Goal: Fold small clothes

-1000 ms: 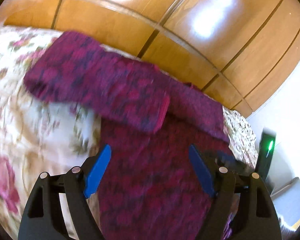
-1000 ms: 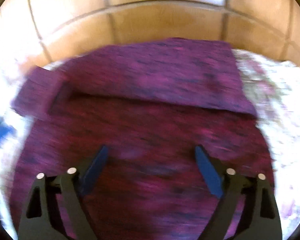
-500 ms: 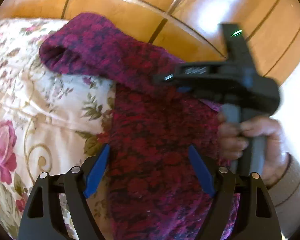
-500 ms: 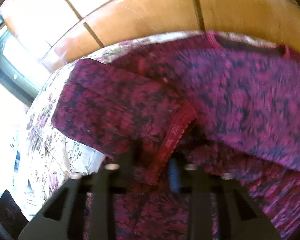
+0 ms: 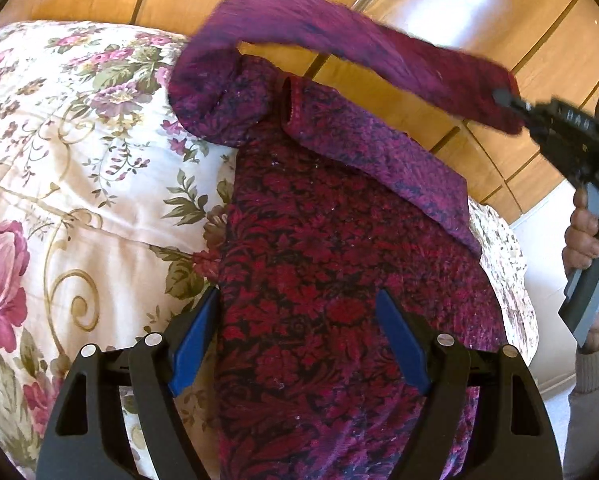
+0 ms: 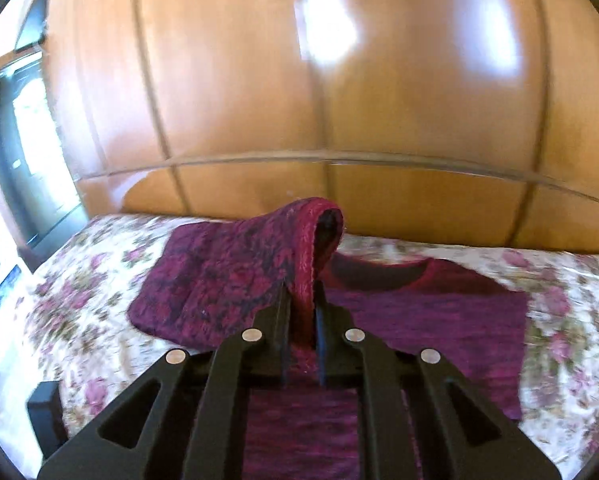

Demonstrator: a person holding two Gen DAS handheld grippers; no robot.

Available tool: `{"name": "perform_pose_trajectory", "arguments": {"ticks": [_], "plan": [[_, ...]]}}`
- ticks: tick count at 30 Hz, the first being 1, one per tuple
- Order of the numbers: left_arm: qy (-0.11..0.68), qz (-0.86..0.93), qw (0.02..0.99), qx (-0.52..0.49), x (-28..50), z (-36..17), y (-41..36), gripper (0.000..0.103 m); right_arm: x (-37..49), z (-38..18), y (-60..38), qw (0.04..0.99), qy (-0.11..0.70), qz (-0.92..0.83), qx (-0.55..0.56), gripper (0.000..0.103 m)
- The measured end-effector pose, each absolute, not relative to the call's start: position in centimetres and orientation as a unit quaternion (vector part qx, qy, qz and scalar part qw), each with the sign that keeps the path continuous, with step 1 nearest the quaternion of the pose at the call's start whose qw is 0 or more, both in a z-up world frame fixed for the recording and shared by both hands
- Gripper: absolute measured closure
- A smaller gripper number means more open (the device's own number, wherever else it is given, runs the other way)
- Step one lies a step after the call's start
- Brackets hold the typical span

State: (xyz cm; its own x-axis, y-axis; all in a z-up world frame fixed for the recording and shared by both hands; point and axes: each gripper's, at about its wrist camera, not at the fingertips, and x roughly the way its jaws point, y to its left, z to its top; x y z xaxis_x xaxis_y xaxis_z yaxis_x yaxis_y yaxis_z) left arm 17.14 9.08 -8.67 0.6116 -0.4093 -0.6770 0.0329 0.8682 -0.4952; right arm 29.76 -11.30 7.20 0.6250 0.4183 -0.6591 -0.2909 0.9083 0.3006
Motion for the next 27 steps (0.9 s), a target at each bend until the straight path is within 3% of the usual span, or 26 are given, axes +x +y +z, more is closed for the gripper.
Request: {"name": "perform_pose_trajectory", "arguments": {"ticks": [17,20,22,24,27], "plan": [[0.435,-0.125,0.870,-0.198,18.6,-8.0,7.7,0.024,31.9,-6.0,-24.7,0.849,0.500,0.036,0.166,0.094],[0.428,-0.125,0.870,-0.209,19.2,-7.2,8.7,0.024,31.6,-6.7,-25.5,0.844,0.500,0.036,0.189,0.085],[0.416,-0.122,0.874,-0.221,20.0,-6.3,9.6,0.024,31.1,-6.4,-26.1,0.849,0.493,0.030,0.191,0.065],[0.404,-0.115,0.877,-0.233,21.1,-5.4,10.8,0.024,30.3,-5.3,-26.5,0.857,0.478,0.025,0.191,0.052],[0.393,-0.099,0.882,-0.240,23.1,-4.5,12.3,0.024,29.4,-3.4,-26.3,0.870,0.459,0.026,0.178,0.052]]}}
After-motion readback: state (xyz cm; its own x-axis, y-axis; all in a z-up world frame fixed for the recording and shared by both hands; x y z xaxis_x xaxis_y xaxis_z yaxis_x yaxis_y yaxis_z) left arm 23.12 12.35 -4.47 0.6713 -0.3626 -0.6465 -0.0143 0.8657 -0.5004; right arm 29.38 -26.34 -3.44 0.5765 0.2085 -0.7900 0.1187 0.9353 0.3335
